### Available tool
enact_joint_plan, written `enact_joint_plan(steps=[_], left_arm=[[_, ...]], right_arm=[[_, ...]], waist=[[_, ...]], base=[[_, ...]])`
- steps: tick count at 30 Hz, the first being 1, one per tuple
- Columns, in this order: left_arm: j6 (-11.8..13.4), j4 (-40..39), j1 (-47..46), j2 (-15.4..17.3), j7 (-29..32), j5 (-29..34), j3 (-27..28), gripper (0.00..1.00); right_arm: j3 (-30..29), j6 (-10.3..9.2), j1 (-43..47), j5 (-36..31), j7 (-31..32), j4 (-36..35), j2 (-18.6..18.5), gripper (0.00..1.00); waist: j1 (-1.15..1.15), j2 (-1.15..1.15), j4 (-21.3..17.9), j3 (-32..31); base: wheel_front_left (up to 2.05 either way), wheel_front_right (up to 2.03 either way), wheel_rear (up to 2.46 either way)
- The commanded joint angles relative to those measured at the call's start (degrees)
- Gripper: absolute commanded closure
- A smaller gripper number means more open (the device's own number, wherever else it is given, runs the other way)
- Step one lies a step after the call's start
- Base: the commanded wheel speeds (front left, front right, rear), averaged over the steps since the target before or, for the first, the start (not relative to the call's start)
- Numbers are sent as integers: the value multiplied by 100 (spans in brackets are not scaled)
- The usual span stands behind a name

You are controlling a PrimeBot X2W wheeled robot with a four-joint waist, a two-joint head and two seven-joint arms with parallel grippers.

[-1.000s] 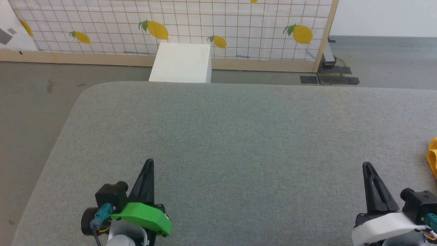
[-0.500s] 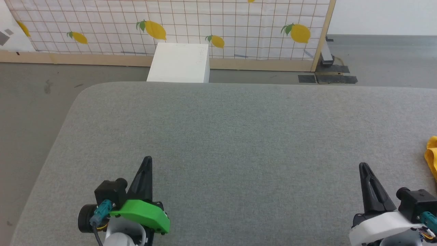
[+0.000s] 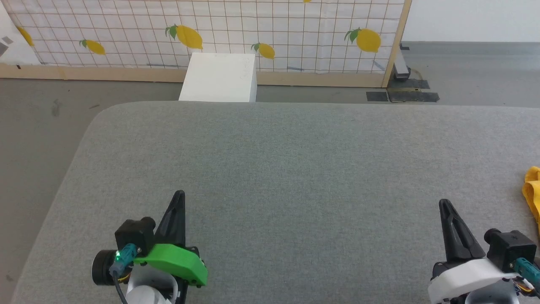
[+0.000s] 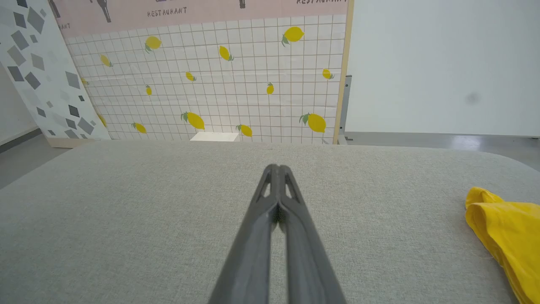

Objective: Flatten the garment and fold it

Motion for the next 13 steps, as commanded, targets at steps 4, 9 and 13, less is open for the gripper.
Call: enact_joint_plan(steps=[4, 9, 13], left_arm=[[74, -104, 132, -10, 96, 158, 48, 100], [89, -161, 148, -11, 153, 217, 72, 100], [102, -207, 162, -12, 199, 264, 92, 100]], right_arm=[[45, -3, -132, -94, 46, 19, 5, 100], [68, -3, -155, -124, 72, 23, 5, 100], [87, -4, -173, -148, 92, 25, 6, 100]], waist=[[0, 0, -19, 6], [0, 0, -34, 10], [0, 0, -45, 14]], base=[[0, 0, 0], [0, 0, 0], [0, 0, 0]])
